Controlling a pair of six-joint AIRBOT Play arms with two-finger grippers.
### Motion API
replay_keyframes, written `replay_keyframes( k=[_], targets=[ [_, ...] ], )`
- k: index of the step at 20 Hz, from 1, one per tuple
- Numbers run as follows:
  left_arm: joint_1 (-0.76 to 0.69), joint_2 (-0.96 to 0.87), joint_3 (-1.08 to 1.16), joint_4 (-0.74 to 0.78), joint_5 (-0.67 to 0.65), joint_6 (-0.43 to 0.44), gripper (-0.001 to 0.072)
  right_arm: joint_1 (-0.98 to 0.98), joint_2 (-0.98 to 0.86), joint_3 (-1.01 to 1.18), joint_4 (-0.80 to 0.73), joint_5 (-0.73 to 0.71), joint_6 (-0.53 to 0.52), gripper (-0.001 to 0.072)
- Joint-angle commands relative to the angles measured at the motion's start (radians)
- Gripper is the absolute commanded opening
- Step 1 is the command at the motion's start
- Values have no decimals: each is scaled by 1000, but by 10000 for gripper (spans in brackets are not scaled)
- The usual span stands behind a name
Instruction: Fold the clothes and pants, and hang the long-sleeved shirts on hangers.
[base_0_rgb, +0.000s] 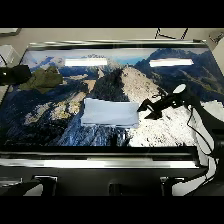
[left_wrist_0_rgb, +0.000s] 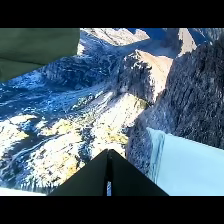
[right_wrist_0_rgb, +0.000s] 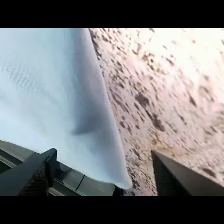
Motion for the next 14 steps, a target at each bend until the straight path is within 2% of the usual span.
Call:
replay_keyframes(
  k=[1,3,4,5,6,8,10,14],
  targets=[
    [-34,1,-2,0,-2,2,24,36,-20,-101,152,-122,-130,625],
    [-56,1,-2,0,-2,-2,24,61,-37,-101,215,-191,-149,554],
    [-66,1,-2,1,-1,-2,24,66,-37,-101,245,-212,-163,403],
    [-73,0,-2,1,-1,-2,24,65,-36,-96,283,-215,-195,178],
    [-79,0,-2,1,-1,-2,24,57,-34,-73,315,-188,-237,49],
    [-79,0,-2,1,-1,-2,24,17,-14,12,333,-106,-268,49],
    [-79,0,-2,1,3,-1,24,-64,22,132,325,-24,-238,48],
    [-79,0,-2,1,6,3,24,-287,124,352,197,75,-51,48]
  ],
)
